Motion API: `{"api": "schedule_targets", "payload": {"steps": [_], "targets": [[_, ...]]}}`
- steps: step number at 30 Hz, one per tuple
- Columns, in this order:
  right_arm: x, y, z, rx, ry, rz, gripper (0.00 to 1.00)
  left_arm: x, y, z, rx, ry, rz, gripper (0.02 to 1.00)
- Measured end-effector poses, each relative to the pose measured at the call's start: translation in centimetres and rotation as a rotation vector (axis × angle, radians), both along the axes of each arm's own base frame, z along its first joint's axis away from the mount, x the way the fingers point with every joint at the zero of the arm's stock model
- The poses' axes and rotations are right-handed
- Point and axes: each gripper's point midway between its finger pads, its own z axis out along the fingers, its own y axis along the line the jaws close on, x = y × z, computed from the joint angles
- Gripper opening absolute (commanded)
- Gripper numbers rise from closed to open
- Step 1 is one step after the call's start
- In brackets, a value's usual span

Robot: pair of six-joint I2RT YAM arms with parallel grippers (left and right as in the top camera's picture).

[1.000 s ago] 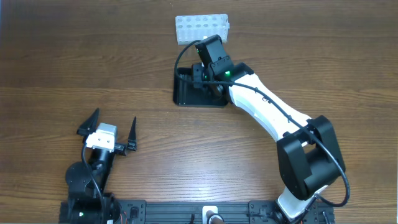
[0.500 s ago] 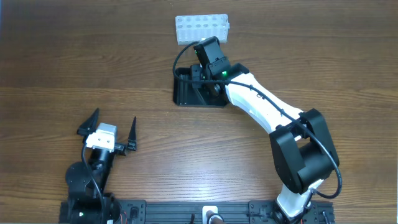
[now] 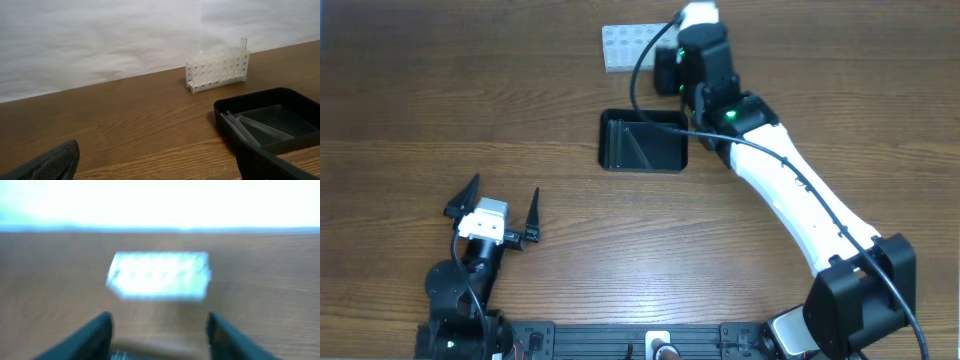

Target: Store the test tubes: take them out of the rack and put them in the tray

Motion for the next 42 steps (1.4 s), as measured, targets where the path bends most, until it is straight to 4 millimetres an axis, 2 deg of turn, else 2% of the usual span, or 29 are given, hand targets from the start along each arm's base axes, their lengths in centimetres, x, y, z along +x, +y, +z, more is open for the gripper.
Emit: {"api": "schedule_targets", "payload": {"steps": [2,4,7,11,15,20,23,33,42], "targets": [[1.2,-0.4,0.5,-0.017,-0.055,-0.027,0.746,0.0,0.0,0.0,0.000,0.000,0.000,1.000],[2.5,-0.5,0.2,-0.038,-0.096,-0.048,0.766,0.0,0.0,0.0,0.000,0.000,0.000,1.000],[4.6,-0.7,-1.9,-0.076,-0.129,-0.093,0.776,0.0,0.0,0.0,0.000,0.000,0.000,1.000],[6.4,-1.0,-5.4,-0.119,-0.130,-0.139,0.779,0.0,0.0,0.0,0.000,0.000,0.000,1.000],[7.3,-2.0,-8.3,-0.152,-0.103,-0.174,0.768,0.0,0.0,0.0,0.000,0.000,0.000,0.998],[8.5,-3.9,-10.5,-0.179,-0.071,-0.216,0.746,0.0,0.0,0.0,0.000,0.000,0.000,1.000],[9.0,-4.4,-10.8,-0.188,-0.078,-0.226,0.733,0.0,0.0,0.0,0.000,0.000,0.000,0.998],[9.6,-4.3,-10.8,-0.191,-0.102,-0.218,0.711,0.0,0.0,0.0,0.000,0.000,0.000,1.000],[10.1,-3.5,-9.7,-0.162,-0.150,-0.196,0.717,0.0,0.0,0.0,0.000,0.000,0.000,1.000]]}}
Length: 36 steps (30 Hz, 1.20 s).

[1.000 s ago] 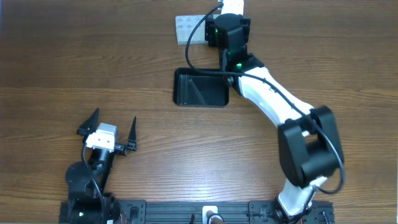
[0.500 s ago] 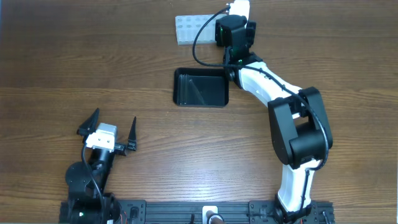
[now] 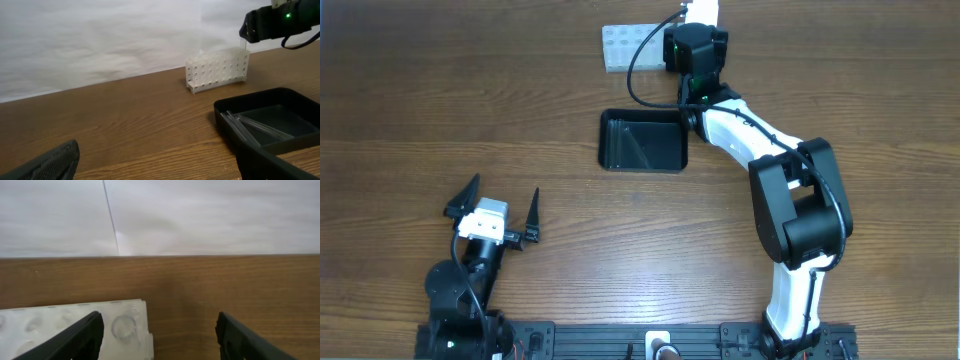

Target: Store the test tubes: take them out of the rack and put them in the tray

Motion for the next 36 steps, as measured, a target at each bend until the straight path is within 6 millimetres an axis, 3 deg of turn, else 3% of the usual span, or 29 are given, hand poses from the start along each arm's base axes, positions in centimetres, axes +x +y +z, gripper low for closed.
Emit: {"api": "schedule_targets", "payload": {"steps": [10,23,36], "targets": [[0.4,0.8,-1.7,0.001,0.003,0.018,0.700,0.0,0.0,0.0,0.000,0.000,0.000,1.000],[0.5,1.2,-1.4,0.010,-0.006,0.036,0.660,0.0,0.0,0.0,0.000,0.000,0.000,1.000],[0.6,1.4,-2.3,0.010,0.003,0.043,0.527,0.0,0.0,0.0,0.000,0.000,0.000,1.000]]}}
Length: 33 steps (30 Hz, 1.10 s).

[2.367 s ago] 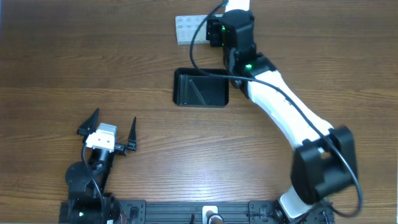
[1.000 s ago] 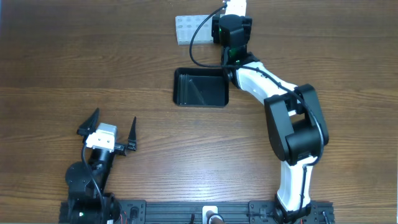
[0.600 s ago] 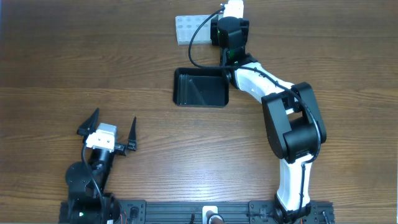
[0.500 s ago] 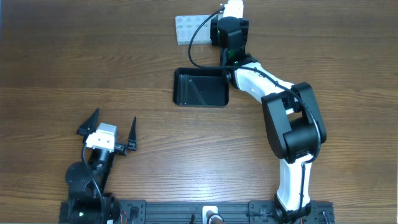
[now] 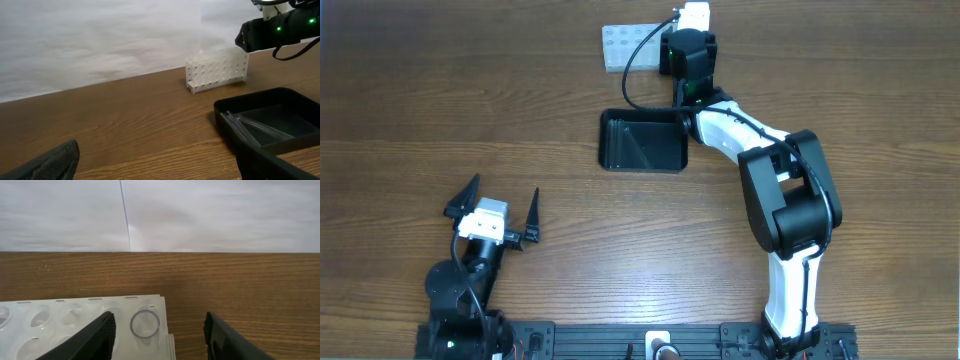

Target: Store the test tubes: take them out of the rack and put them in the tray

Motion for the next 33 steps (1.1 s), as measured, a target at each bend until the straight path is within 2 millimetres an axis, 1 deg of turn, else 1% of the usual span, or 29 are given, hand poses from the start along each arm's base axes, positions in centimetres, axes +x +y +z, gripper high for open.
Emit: {"api": "schedule_targets", "payload": {"steps": [6,19,33], "targets": [[0.03,0.07,-0.70,-0.006,0.009,0.003,0.411,0.00,0.00,0.01,0.000,0.000,0.000,1.000],[0.06,0.24,-0.61,0.000,0.003,0.006,0.226,0.00,0.00,0.01,0.000,0.000,0.000,1.000],[0.06,0.55,-0.46,0.005,-0.003,0.013,0.152,0.00,0.00,0.01,0.000,0.000,0.000,1.000]]}}
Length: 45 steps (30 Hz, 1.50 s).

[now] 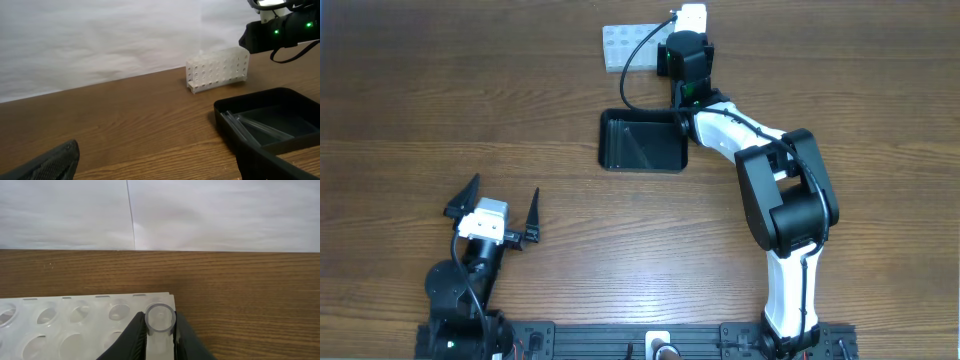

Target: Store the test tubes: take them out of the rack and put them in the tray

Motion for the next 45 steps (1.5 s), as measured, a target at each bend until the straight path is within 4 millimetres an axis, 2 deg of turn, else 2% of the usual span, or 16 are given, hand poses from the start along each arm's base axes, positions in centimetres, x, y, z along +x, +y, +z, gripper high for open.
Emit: {"api": "schedule_targets", "payload": {"steps": [19,23,27,33,36,40,45], "targets": [[-0.1,0.0,0.0,-0.002,0.007,0.000,0.099,0.0,0.0,0.0,0.000,0.000,0.000,1.000],[-0.5,-0.1,0.7,-0.009,0.023,0.002,0.093,0.0,0.0,0.0,0.000,0.000,0.000,1.000],[-1.2,-0.1,4.2,0.002,-0.005,0.007,0.091,0.0,0.0,0.0,0.000,0.000,0.000,0.998],[-3.5,0.2,13.8,0.052,-0.131,0.026,0.091,0.0,0.0,0.0,0.000,0.000,0.000,0.998],[-4.9,0.0,17.2,0.068,-0.170,0.032,0.091,0.0,0.0,0.0,0.000,0.000,0.000,1.000],[-6.6,-0.6,19.0,0.063,-0.152,0.034,0.091,0.0,0.0,0.0,0.000,0.000,0.000,1.000],[-10.2,-0.7,16.9,0.063,0.039,0.053,0.086,0.0,0.0,0.0,0.000,0.000,0.000,1.000]]}}
